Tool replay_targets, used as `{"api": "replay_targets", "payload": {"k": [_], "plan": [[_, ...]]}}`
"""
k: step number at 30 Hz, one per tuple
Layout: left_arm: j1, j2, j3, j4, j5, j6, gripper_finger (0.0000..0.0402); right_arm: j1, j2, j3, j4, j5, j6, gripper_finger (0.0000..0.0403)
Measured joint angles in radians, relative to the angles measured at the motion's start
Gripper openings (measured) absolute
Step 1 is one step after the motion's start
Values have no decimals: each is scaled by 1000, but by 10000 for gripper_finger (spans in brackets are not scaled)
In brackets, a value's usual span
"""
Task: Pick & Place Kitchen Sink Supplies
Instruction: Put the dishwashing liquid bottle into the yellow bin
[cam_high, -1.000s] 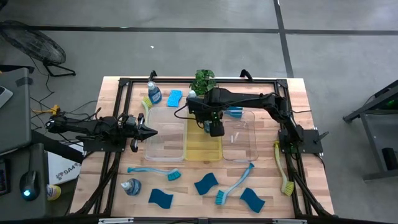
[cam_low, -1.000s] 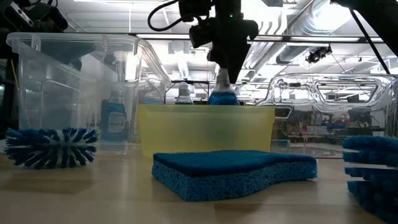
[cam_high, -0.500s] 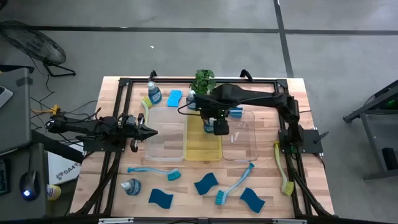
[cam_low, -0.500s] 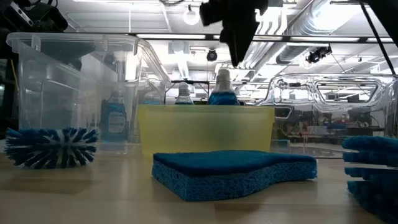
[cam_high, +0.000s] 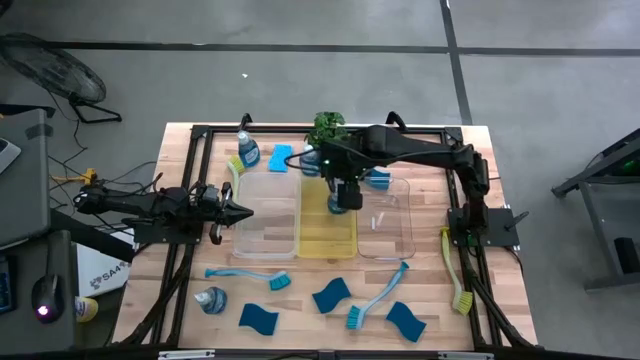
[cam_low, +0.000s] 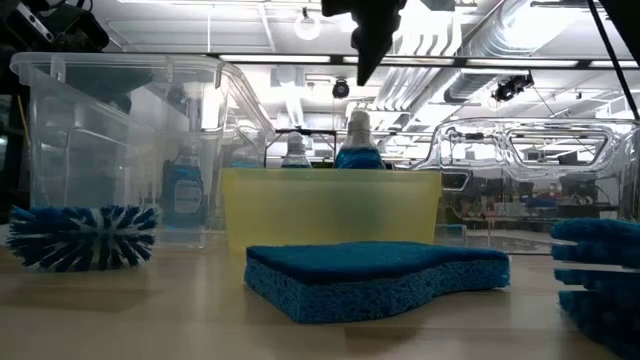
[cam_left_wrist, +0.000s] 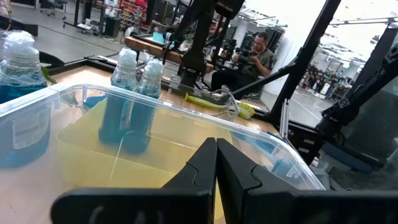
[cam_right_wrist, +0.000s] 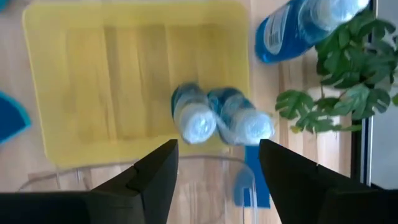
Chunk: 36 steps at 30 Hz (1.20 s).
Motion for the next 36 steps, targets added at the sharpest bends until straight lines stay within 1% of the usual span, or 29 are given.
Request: {"api": "replay_targets", "payload": {"k": [5,11,16,19,23,26,29,36], "plan": [[0,0,0,0,0,0,2,-16,0,0,80,-1,-6,220],[0,0,0,0,0,0,2,-60,0,0,193,3,-78,221],[0,0,0,0,0,0,2,-108,0,-27,266,3,-156,221],[0,0,0,0,0,0,2,-137,0,-64,313,-10,-213,220],[0,0,0,0,0,0,2,-167,2,-127,404,-49,-249,221],[0,0,0,0,0,0,2,-180,2,-162,494,-44,-256,221],[0,0,0,0,0,0,2,-191,2,-197,537,-43,-263,222],[0,0,0,0,0,0,2,-203,-15,-324,655,-40,-293,223]]}}
